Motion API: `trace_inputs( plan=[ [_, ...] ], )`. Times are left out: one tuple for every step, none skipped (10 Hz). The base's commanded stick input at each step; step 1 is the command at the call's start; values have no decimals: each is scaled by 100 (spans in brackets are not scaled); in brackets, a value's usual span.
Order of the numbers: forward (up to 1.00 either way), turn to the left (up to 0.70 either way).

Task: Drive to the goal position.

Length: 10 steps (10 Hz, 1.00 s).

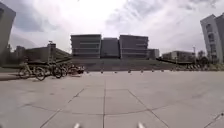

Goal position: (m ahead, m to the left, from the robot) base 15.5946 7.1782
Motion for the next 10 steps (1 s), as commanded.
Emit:
trace_inputs(
  plan=[
    [70,0],
    [70,0],
    [70,0],
    [70,0],
    [70,0],
    [70,0],
    [70,0],
    [70,0],
    [70,0],
    [70,0]
  ],
)
